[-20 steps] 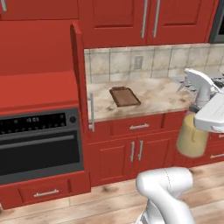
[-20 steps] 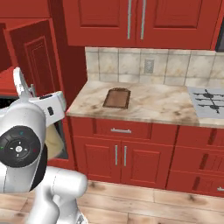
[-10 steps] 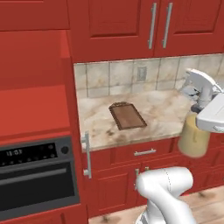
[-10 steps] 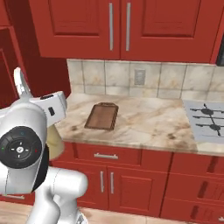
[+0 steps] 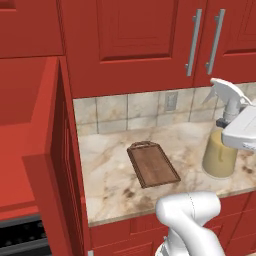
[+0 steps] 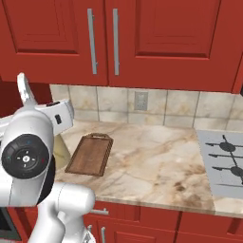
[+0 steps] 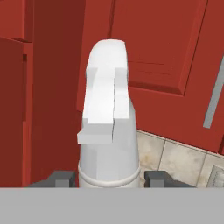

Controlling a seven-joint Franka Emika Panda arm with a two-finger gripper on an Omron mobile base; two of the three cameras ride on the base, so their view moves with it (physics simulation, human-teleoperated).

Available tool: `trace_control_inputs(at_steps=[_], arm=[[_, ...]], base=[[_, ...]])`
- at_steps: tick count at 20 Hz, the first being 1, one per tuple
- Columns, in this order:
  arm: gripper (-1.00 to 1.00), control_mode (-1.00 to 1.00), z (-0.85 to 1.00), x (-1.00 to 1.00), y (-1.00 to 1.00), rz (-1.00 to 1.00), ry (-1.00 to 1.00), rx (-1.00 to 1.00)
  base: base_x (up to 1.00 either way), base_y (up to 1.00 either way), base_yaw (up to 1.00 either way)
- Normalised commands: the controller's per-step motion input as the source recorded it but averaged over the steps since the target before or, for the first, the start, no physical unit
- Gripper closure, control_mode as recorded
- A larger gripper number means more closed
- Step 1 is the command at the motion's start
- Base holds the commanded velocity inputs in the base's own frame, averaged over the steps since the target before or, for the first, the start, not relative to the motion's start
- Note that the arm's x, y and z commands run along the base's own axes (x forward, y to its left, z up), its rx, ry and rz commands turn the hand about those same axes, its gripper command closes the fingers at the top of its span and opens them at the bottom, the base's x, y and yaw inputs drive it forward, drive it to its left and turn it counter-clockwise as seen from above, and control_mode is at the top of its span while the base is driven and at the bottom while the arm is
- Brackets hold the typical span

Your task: Grab the spray bottle from the cabinet, then place it next to the cutting board for sanitizing. Then grab the dish brush from the countertop next to the sink and place it next to the cutting board.

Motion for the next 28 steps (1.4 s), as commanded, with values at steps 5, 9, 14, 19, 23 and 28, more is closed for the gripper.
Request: trace_control_inputs(at_steps=[5, 9, 14, 19, 23, 28], arm=[[1.0, 1.0, 0.0, 0.0, 0.0, 0.0, 0.0, 0.0], [1.0, 1.0, 0.0, 0.0, 0.0, 0.0, 0.0, 0.0], [1.0, -1.0, -0.14, 0.22, -0.11, 0.09, -0.03, 0.0], [1.0, -1.0, -0.54, 0.04, -0.58, 0.09, -0.01, 0.0], [1.0, -1.0, -0.76, 0.2, -0.65, 0.11, 0.0, 0.0], [1.0, -1.0, -0.74, 0.64, -0.44, 0.11, -0.13, 0.0]], base=[[0.94, -0.27, 0.08], [0.84, -0.11, 0.14], [0.55, -0.04, 0.12], [0.0, 0.0, 0.0], [0.0, 0.0, 0.0], [0.0, 0.0, 0.0]])
